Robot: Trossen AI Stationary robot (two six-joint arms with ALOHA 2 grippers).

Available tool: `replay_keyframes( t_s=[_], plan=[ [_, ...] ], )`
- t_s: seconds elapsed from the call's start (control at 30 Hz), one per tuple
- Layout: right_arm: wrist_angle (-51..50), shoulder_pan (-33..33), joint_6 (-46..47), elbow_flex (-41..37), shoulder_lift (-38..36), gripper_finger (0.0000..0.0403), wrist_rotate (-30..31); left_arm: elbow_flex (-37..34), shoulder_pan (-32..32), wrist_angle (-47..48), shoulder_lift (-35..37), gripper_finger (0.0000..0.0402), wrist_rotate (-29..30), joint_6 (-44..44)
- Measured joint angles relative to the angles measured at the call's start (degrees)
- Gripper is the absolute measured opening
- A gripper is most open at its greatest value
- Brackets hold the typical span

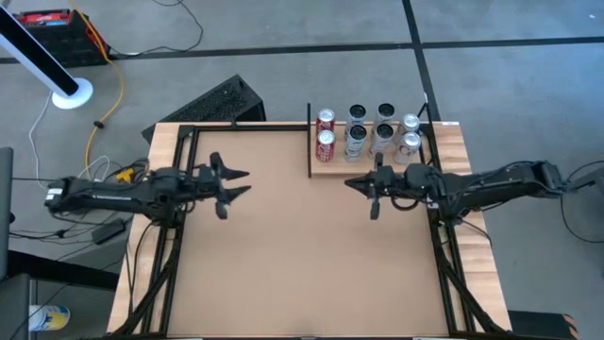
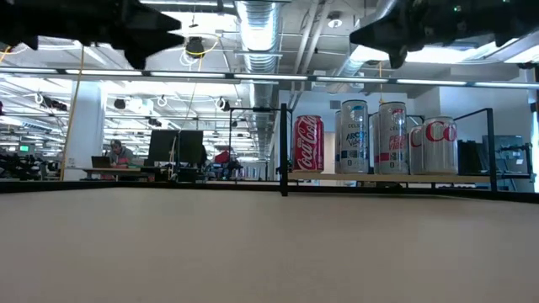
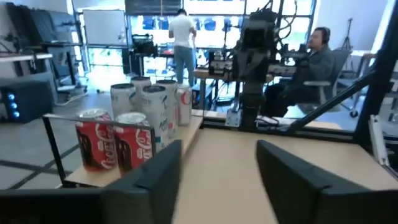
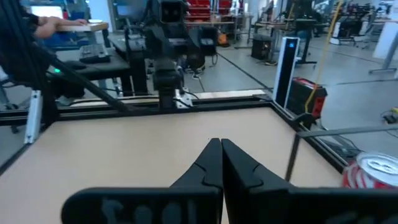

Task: Place canned beverage on shelf
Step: Return to Home Position

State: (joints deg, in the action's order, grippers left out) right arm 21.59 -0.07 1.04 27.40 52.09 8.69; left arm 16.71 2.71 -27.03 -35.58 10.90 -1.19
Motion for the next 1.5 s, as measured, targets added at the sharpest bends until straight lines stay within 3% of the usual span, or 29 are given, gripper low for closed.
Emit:
replay_keyframes(
  t_s=[0.2, 0.33, 0.53, 0.77, 0.97, 1.23, 1.4, 1.5],
  plan=[
    [-2.46, -0.48, 0.36, -0.02, 1.03, 0.002, -0.03, 0.0, 0.72, 16.22, 14.44, 0.0069, -1.19, -0.84],
    [0.45, -1.55, 1.69, -0.07, 5.52, 0.002, -1.91, 0.0, 0.68, 21.92, 18.67, 0.0009, -1.2, -3.31],
    [11.51, -4.14, 3.92, -0.04, 17.1, 0.002, -8.55, -0.97, -0.43, 23.22, 18.26, 0.0002, -1.22, -4.14],
    [13.9, -3.23, 5.53, -0.09, 24.26, 0.002, -8.64, -14.03, -1.41, 7.32, 18.37, 0.0, -2.13, -7.52],
    [14.92, -0.95, 5.5, -6.9, 18.47, 0.002, -4.44, -15.8, -1.39, 11.65, 20.5, 0.0, -1.73, -8.65],
    [29.88, -3.44, 7.28, -19.28, 10.65, 0.002, -4.22, -16.04, -1.34, 16.76, 28.72, 0.0, -2.02, -4.43],
    [24.57, -6.49, 7.58, -20.29, 5.69, 0.002, -6.37, -16.06, -1.33, 23.52, 34.38, 0.0, -1.25, -3.37],
    [17.51, -9.09, 7.71, -20.81, -1.0, 0.002, -7.65, -16.09, -1.33, 23.4, 35.57, 0.0, -3.03, -3.5]
  ],
)
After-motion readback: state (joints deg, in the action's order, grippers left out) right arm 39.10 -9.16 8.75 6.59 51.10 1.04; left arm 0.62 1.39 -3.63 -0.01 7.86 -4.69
